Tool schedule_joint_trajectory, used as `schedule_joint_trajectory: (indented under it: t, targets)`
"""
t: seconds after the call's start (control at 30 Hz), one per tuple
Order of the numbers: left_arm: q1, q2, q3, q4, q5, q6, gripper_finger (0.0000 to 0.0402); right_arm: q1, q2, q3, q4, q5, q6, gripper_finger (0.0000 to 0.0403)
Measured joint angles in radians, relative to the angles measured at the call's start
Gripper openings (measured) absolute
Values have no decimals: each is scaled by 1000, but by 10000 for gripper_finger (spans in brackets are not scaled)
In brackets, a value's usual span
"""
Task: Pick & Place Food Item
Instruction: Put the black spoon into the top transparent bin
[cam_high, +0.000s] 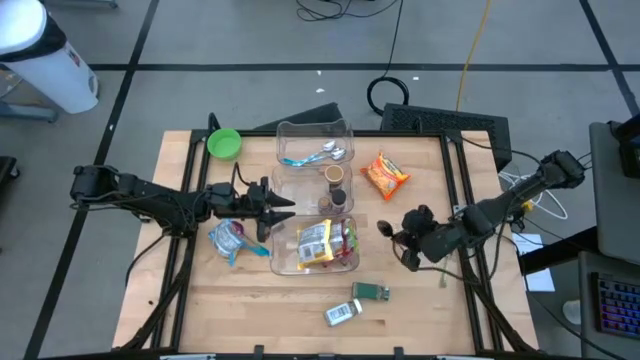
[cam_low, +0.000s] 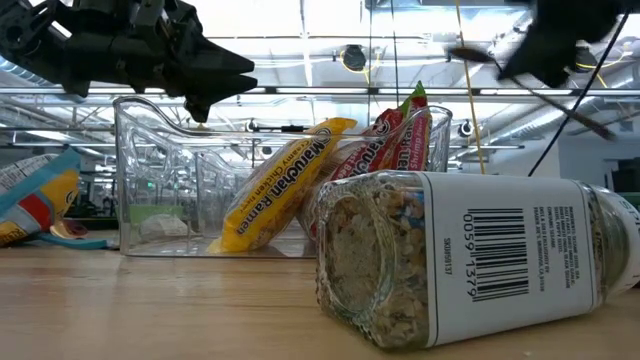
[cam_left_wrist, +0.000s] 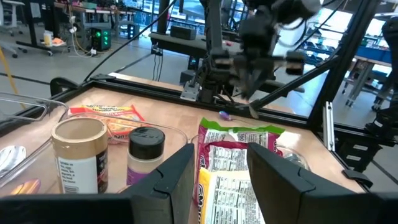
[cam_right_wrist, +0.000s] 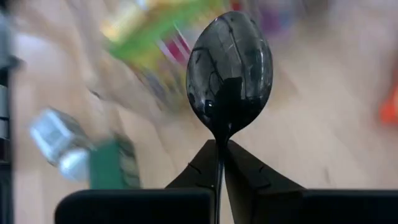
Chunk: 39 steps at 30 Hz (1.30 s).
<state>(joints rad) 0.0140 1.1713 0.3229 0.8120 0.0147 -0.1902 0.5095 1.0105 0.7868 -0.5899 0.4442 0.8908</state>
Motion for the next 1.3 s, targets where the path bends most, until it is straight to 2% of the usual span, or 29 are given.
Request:
schedule_joint_trajectory:
  t: [0.17, 0.4, 0.63, 0.73, 0.93, 1.1, 1.3]
  targets:
    - [0, 0, 0, 6, 0, -19, 152, -4, -22, 2, 251, 80, -279, 1]
    - [-24, 0, 0, 119, 4, -67, 152, -90, -22, 2, 533, 70, -637, 1]
    - [-84, 0, 49, 186, 12, -21, 152, -208, -8, 3, 787, -94, -899, 1]
    - [-98, 5, 103, 150, 12, -10, 152, -254, 22, 3, 886, -185, -966, 1]
    - [-109, 89, 280, -43, 12, 66, 152, -341, 126, 3, 1020, -358, -995, 1]
    - [-109, 201, 396, -115, 13, 99, 152, -361, 182, 3, 1064, -369, -1059, 1]
    - [-103, 288, 462, -117, 13, 189, 152, -374, 196, 3, 1120, -371, -1114, 1]
